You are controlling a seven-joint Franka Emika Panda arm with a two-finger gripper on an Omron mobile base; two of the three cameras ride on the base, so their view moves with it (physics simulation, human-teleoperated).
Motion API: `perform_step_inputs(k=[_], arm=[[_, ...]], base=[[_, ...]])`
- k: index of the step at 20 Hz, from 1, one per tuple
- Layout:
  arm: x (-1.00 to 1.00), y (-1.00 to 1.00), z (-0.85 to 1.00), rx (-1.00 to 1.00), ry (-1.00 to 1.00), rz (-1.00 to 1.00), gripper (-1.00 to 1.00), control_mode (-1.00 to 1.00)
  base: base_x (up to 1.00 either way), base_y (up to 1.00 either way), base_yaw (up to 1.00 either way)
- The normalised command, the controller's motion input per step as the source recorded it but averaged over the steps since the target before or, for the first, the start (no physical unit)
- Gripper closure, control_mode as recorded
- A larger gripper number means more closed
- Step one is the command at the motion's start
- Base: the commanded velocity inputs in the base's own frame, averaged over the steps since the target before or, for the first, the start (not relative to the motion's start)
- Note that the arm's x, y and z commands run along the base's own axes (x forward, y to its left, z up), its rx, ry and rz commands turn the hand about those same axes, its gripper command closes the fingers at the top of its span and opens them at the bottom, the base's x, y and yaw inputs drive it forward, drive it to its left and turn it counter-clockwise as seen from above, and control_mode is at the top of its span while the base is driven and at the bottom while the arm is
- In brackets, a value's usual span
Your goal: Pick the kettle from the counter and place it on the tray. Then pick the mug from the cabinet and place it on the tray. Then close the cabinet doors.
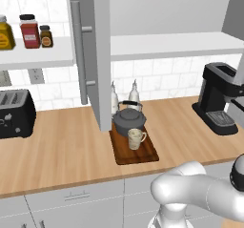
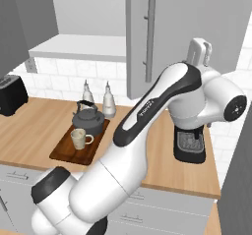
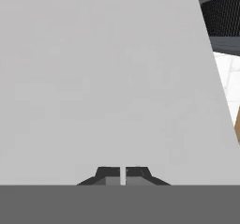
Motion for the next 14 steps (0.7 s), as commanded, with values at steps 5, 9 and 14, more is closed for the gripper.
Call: perform_step_inputs(k=[5,9,14], arm=[[0.57,0.04,0.0,0.0,0.02,-0.02,1.0,-1.0],[0.67,0.1,0.0,0.0,0.03,-0.01,1.0,-1.0],[0.6,0.26,0.0,0.0,0.02,-0.01,1.0,-1.0]], base=[[0.0,0.0,0.0],[0.0,0.0,0.0],[0.0,0.0,0.0]])
